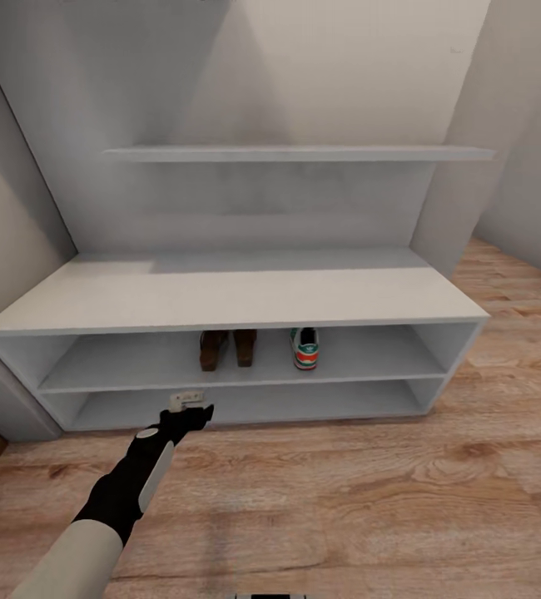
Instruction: Pick up the two gym shoes and the two sandals from the corridor floor and place them onto the hallstand (shoe rack) in the corridor, making sure they are on the rack and not on the floor. Arrange them so the two gym shoes are next to each other and the two sandals are next to each other.
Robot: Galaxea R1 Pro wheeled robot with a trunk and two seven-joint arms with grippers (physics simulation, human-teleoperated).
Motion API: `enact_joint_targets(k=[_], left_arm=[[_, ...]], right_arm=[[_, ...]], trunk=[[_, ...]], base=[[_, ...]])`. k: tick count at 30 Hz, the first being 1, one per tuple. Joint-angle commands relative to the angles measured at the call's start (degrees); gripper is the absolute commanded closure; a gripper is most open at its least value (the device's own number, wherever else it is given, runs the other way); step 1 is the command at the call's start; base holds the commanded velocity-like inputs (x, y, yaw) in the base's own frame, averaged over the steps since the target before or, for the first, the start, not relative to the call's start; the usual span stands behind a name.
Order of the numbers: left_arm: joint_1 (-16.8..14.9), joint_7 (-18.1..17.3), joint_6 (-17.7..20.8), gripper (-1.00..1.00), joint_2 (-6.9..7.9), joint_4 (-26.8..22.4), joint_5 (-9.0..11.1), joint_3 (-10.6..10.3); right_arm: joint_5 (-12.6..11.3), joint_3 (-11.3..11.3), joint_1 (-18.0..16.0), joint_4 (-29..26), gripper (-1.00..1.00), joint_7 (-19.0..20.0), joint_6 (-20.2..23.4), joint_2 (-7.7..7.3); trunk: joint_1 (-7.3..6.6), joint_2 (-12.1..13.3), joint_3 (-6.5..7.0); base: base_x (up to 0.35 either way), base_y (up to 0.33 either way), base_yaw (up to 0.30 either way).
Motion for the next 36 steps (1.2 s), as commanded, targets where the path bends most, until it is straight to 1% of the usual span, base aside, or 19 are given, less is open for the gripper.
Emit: enact_joint_targets(k=[1, 4, 5, 7, 8, 10, 14, 19, 24, 27, 30, 33, 36], left_arm=[[0.0, 0.1, 0.2, -1.0, 0.05, 0.0, 0.6, 0.0], [0.1, 0.0, 0.0, -1.0, 0.15, 0.1, 0.6, 0.0], [0.1, -0.5, -0.1, -1.0, 0.59, 0.2, 0.7, 0.0], [0.1, -2.8, -0.2, -1.0, 1.08, 0.3, 0.8, 0.0], [0.2, -5.6, -0.3, -1.0, 1.75, 0.3, 0.8, 0.1], [0.2, -6.3, -0.3, -1.0, 1.97, 0.4, 0.7, 0.0], [0.3, -6.6, -0.3, -1.0, 1.98, 0.4, 0.7, 0.0], [0.3, -6.6, -0.3, -1.0, 1.88, 0.5, 0.7, -0.1], [0.3, -6.6, -0.3, -1.0, 1.87, 0.5, 0.7, -0.1], [0.3, -6.6, -0.3, -1.0, 1.87, 0.5, 0.7, -0.1], [0.3, -6.6, -0.3, -1.0, 1.86, 0.5, 0.7, -0.1], [0.3, -6.7, -0.3, -1.0, 1.86, 0.5, 0.7, -0.1], [0.3, -6.7, -0.3, -1.0, 1.86, 0.5, 0.7, -0.1]], right_arm=[[-0.6, 0.0, 0.0, -0.1, 1.0, -0.5, 0.2, 0.0], [-0.6, 0.2, 0.0, -0.1, 1.0, -0.6, 0.2, 0.08], [-0.5, 0.2, 0.0, -0.1, 1.0, -0.6, 0.2, 0.14], [-0.5, 0.2, 0.0, -0.1, 1.0, -0.6, 0.2, 0.15], [-0.5, 0.2, 0.0, -0.1, 1.0, -0.7, 0.2, 0.22], [-0.5, 0.2, 0.0, -0.1, 1.0, -0.7, 0.2, 0.24], [-0.5, 0.2, 0.0, 0.0, 1.0, -0.6, 0.2, 0.34], [-0.5, 0.2, 0.0, 0.0, 1.0, -0.6, 0.2, 0.45], [-0.4, 0.2, 0.0, 0.0, 1.0, -0.7, 0.2, 0.5], [0.2, 0.2, 0.0, 0.0, 1.0, -0.7, 0.2, 0.51], [1.5, 0.2, 0.0, 0.0, 1.0, -0.6, 0.2, 0.51], [2.8, 0.2, 0.0, 0.0, 1.0, -0.6, 0.2, 0.51], [3.4, 0.2, 0.0, 0.1, 1.0, -0.6, 0.2, 0.51]], trunk=[[-0.02, 0.0, -0.05], [-0.02, 0.0, -0.05], [-0.02, 0.0, -0.05], [-0.02, 0.0, -0.05], [-0.02, 0.0, -0.05], [-0.02, 0.0, -0.05], [-0.02, 0.0, -0.05], [-0.02, 0.0, -0.05], [-0.02, 0.0, -0.05], [-0.02, 0.0, -0.05], [-0.02, 0.0, -0.05], [-0.02, 0.0, -0.05], [-0.02, 0.0, -0.05]], base=[[-0.056, 0.0, 0.0], [-0.031, 0.0, 0.0], [-0.004, 0.0, 0.0], [-0.001, 0.0, 0.0], [0.0, 0.0, 0.0], [-0.005, 0.003, 0.0], [-0.185, 0.043, 0.0], [-0.298, 0.009, 0.0], [-0.311, -0.134, 0.0], [-0.234, -0.171, 0.0], [-0.154, -0.125, 0.0], [-0.065, -0.055, 0.007], [-0.025, -0.021, 0.094]])
